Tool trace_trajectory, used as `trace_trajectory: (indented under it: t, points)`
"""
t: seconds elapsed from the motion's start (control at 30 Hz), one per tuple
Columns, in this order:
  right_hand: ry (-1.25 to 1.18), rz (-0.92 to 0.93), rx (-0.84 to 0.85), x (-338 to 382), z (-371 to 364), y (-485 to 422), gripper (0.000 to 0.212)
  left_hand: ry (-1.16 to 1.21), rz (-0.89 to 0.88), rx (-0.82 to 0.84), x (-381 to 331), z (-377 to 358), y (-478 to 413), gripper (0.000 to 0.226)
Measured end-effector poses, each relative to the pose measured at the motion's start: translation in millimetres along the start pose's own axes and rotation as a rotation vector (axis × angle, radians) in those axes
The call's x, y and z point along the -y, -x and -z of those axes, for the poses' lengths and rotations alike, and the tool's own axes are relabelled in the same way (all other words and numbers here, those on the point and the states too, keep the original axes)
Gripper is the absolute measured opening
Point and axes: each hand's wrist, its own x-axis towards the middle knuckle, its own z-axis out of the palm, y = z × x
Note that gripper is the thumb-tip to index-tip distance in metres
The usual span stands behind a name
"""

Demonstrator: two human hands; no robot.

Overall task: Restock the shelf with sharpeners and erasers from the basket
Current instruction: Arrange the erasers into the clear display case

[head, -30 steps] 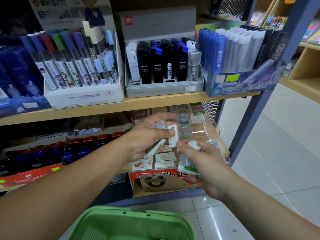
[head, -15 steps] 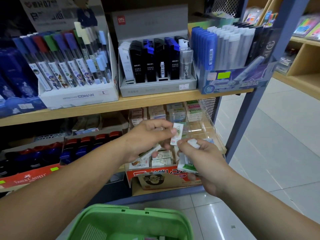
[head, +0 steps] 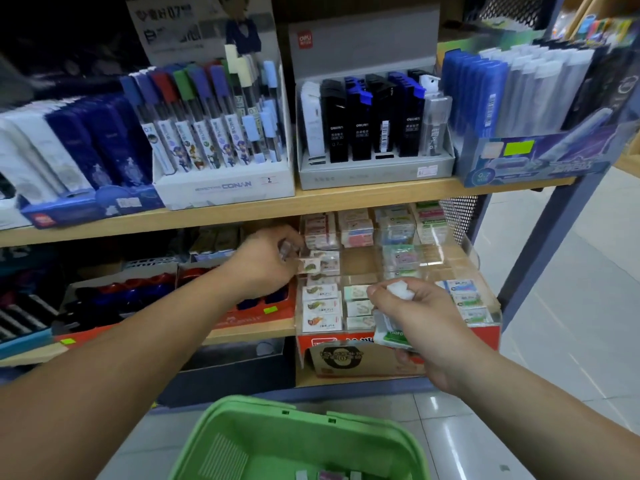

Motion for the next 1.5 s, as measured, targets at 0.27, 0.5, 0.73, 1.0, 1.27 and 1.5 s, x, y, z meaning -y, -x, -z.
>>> trace_trajectory:
  t: [0.27, 0.5, 0.73, 1.0, 1.27, 1.5]
  points:
    - [0.038, 0.001, 0.004, -3, -22, -7, 0.009, -0.172, -0.050, 0.253, -1, -2, -40, 0.014]
    - [0.027, -0.018, -0.005, -6, -27, -11, 0.010, -0.107, 0.011, 0.123, 9, -11, -51, 0.027]
    - [0.000, 0.003, -0.002, -4, -31, -9, 0.005, -0.330, -0.122, 0.243, 10, -9, -58, 0.021]
    - [0.007, -0.014, 0.017, 0, -31, -6, 0.007, -0.131, 0.067, 0.127, -4, -3, -39, 0.046]
    - [-0.041, -0.027, 0.092, 11, -44, 3, 0.017, 0.966, 0.202, 0.343, -19, -19, 35, 0.058]
    - [-0.150, -0.034, 0.110, 16, -39, 7, 0.009, 0.834, 0.084, 0.382, -24, -32, 58, 0.064]
